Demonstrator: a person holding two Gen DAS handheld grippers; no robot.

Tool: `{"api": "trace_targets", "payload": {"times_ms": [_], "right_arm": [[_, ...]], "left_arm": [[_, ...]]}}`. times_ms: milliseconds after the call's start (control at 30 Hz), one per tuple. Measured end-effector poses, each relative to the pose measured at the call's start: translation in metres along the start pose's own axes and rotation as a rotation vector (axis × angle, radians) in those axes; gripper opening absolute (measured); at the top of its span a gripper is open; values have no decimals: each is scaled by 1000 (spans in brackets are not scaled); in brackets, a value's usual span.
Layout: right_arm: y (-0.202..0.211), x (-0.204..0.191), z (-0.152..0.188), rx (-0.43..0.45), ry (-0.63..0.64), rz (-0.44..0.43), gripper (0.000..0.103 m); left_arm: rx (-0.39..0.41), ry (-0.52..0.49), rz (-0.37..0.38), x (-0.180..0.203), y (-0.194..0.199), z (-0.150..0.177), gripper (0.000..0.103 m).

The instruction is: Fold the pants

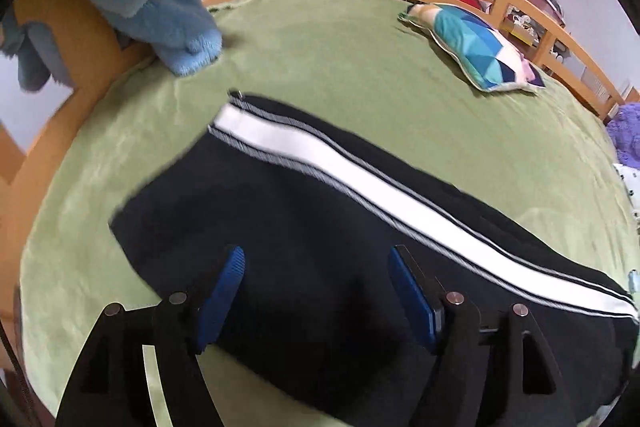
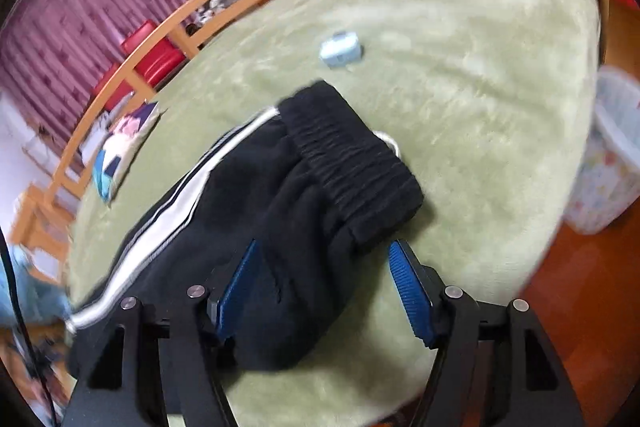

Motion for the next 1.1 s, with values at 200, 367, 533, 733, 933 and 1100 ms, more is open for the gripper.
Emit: {"api": "trace_targets", "payload": {"times_ms": [200, 367, 533, 733, 933, 1100], "right_arm": [[-70, 9, -12, -57, -253, -109, 64], [-22, -44, -76, 48, 17, -219, 31], [-24, -27, -108, 63, 95, -66, 52], [-63, 36, -59, -137, 82, 133, 57], [-16, 17, -51, -38, 208, 243, 57], [5, -50, -47, 66, 264, 171, 57]], "left_arm": [[-50, 76, 71, 14, 20, 37, 73], [-33, 36, 34, 10, 38, 47, 73], [-9, 34, 25, -8, 47, 50, 73], [-26, 46, 14, -31, 31, 48, 73], [21, 24, 33, -45, 13, 13, 73], [91, -34, 27, -48, -19, -49, 72]]}}
Point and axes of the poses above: each gripper's, at about its wrist camera, not at the fingertips, and y roughly against the way its jaws point, x to its right, z to its underside, the point moved 9 cm from there along -y, roughly the way its jaws point, and after that the axes turned 4 degrees about -y, right-handed, at the moved point
